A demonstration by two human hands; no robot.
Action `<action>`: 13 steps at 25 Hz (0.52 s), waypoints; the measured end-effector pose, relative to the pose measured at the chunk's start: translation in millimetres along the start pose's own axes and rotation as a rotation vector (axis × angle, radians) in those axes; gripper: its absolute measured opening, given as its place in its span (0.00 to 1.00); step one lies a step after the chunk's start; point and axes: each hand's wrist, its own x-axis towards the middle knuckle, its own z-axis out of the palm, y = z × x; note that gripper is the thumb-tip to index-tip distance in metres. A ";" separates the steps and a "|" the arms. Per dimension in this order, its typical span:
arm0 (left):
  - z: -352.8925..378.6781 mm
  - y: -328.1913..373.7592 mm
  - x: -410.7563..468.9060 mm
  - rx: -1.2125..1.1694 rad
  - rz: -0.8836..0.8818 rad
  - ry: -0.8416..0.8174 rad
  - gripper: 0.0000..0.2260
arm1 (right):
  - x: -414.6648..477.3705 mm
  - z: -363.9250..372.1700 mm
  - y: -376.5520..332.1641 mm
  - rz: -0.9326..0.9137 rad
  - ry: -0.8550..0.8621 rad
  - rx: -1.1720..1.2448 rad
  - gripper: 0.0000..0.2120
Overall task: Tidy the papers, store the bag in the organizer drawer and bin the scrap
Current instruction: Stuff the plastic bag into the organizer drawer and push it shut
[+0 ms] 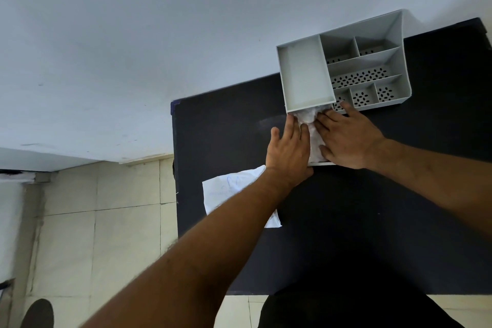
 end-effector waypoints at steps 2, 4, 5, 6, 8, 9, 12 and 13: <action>-5.0 2.9 3.2 0.008 -0.014 -0.022 0.48 | 1.4 0.0 0.6 0.007 0.012 0.019 0.33; -9.6 7.6 6.7 0.002 -0.034 -0.026 0.48 | -0.2 -1.7 -1.9 0.024 0.054 0.058 0.31; -11.0 9.9 8.3 -0.007 -0.040 -0.022 0.47 | -2.0 -2.1 -4.2 0.032 0.081 0.086 0.30; -12.2 11.8 9.7 -0.015 -0.041 -0.021 0.46 | -4.2 -2.0 -6.9 0.037 0.106 0.112 0.29; -11.2 12.8 12.8 -0.016 -0.024 -0.037 0.47 | -8.4 -2.3 -11.4 0.034 0.130 0.147 0.26; -10.9 12.3 14.4 -0.014 -0.012 -0.048 0.47 | -9.9 -3.0 -12.2 0.027 0.125 0.149 0.23; -12.4 9.4 17.1 0.013 0.019 -0.056 0.48 | -11.7 -7.3 -11.4 0.007 0.062 0.108 0.20; -12.8 8.7 16.6 0.020 0.026 -0.052 0.47 | -11.2 -9.4 -11.0 0.002 0.034 0.090 0.19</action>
